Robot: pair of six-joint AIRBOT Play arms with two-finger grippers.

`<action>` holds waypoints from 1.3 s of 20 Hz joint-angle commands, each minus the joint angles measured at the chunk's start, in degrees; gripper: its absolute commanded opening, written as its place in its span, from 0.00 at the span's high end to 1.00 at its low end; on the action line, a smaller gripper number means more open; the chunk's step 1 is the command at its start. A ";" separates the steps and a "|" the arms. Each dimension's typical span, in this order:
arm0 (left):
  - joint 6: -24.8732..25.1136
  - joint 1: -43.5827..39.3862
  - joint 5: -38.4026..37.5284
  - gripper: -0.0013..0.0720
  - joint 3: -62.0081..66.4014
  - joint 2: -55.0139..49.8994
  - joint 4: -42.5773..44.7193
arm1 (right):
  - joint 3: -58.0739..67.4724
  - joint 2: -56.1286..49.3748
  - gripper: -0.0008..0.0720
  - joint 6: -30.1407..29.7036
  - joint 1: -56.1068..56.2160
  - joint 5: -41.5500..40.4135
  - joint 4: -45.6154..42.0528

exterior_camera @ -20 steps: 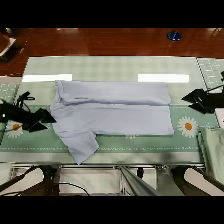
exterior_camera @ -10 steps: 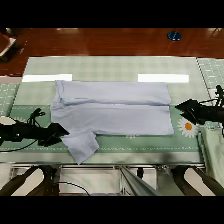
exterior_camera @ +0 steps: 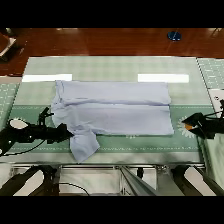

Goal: Fold the shirts.

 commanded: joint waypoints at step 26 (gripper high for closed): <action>5.16 0.92 -2.38 0.95 14.05 -0.02 -4.70 | 17.49 -15.91 0.95 -7.06 12.72 3.91 8.59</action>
